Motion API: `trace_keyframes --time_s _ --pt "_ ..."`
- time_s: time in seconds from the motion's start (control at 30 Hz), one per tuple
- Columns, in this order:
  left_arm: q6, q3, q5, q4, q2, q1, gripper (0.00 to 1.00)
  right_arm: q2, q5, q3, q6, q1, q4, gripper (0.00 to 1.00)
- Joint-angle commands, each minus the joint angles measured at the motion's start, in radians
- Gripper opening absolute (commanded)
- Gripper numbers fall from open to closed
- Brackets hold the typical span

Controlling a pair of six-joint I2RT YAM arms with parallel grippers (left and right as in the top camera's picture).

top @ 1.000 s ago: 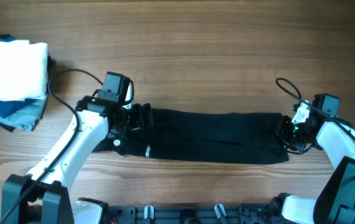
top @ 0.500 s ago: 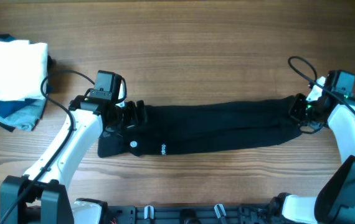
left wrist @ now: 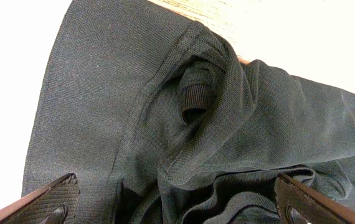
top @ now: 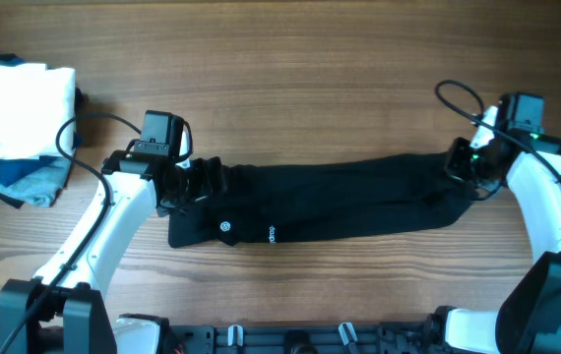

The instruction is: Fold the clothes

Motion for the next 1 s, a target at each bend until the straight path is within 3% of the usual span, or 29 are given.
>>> trace_keyframes --time_s 0.0,0.17,0.33,0.7,0.73,0.8,0.9,0.93,0.97 --pt "0.005 0.021 0.002 -0.002 -0.021 0.004 1.00 0.009 -0.098 0.028 0.037 0.104 -0.012 0.04" --pt "0.006 0.021 0.002 -0.002 -0.021 0.004 1.00 0.009 -0.103 0.028 0.148 0.316 -0.016 0.04" --pt "0.006 0.021 0.002 -0.002 -0.021 0.004 1.00 0.009 -0.104 0.028 0.267 0.424 -0.015 0.04" --pt "0.032 0.021 0.002 -0.002 -0.020 0.004 1.00 0.011 -0.182 0.027 0.266 0.583 0.061 0.04" --pt "0.032 0.021 0.002 -0.002 -0.021 0.005 1.00 0.011 -0.181 0.027 0.266 0.594 0.063 0.09" --pt "0.032 0.021 0.002 -0.002 -0.020 0.004 1.00 0.011 -0.209 0.027 0.226 0.613 0.065 0.22" --pt "0.032 0.021 0.002 -0.002 -0.020 0.004 1.00 0.011 -0.414 0.027 -0.021 0.624 0.060 0.23" --pt "0.032 0.021 0.002 -0.002 -0.020 0.004 1.00 0.011 -0.399 0.027 -0.048 0.623 0.048 0.25" --pt "0.032 0.021 0.002 -0.002 -0.020 0.004 1.00 0.011 -0.333 0.027 -0.037 0.617 0.045 0.19"
